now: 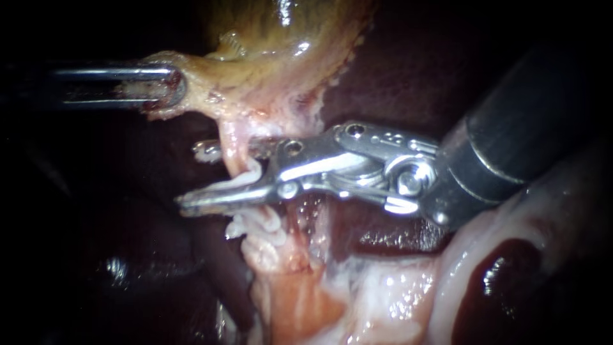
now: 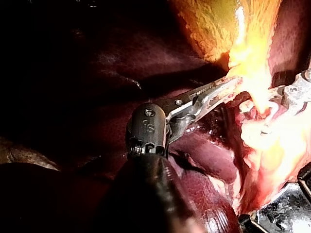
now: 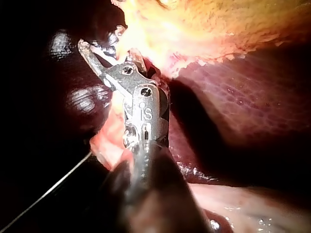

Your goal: Clipping third clip left tube

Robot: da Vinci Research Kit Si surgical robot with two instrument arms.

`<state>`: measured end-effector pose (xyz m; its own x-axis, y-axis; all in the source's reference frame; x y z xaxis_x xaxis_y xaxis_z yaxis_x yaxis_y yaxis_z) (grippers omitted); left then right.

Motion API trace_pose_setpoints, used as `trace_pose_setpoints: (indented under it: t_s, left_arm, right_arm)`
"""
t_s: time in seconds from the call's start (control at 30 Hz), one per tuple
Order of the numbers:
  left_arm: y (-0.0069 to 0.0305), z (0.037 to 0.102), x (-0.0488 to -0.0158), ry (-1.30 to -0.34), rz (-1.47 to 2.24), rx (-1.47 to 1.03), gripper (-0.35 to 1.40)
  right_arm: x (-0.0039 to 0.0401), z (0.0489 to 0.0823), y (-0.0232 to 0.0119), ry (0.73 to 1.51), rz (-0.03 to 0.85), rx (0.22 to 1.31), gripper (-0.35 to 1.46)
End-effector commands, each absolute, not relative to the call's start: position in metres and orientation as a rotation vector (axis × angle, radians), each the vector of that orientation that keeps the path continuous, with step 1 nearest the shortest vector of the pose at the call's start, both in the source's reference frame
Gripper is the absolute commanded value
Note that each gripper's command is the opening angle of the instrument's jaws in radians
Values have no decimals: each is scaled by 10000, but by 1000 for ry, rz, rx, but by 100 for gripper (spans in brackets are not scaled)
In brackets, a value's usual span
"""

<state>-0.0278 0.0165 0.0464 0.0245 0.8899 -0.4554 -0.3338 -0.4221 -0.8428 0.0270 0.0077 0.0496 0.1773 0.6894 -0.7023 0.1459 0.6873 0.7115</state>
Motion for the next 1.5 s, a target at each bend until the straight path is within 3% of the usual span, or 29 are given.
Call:
trace_pose_setpoints:
  t_s: [0.03, 0.3, 0.63, 0.73, 0.87, 1.5]
  left_arm:
    - [165, 464, -278, -634, 1589, -1319, -35]
    - [165, 465, -278, -634, 1589, -1319, -35]
    - [165, 465, -278, -634, 1589, -1319, -35]
    - [165, 465, -278, -634, 1589, -1319, -35]
    - [165, 465, -278, -633, 1589, -1319, -35]
    - [166, 465, -279, -633, 1589, -1319, -35]
  right_arm:
    - [271, 491, 77, 1370, 443, 769, 49]
    - [270, 482, 77, 1377, 444, 773, 46]
    - [258, 483, 78, 1347, 516, 844, 20]
    - [256, 484, 78, 1338, 537, 866, 5]
    - [252, 484, 77, 1333, 545, 885, -35]
    - [248, 499, 83, 1326, 551, 909, -35]
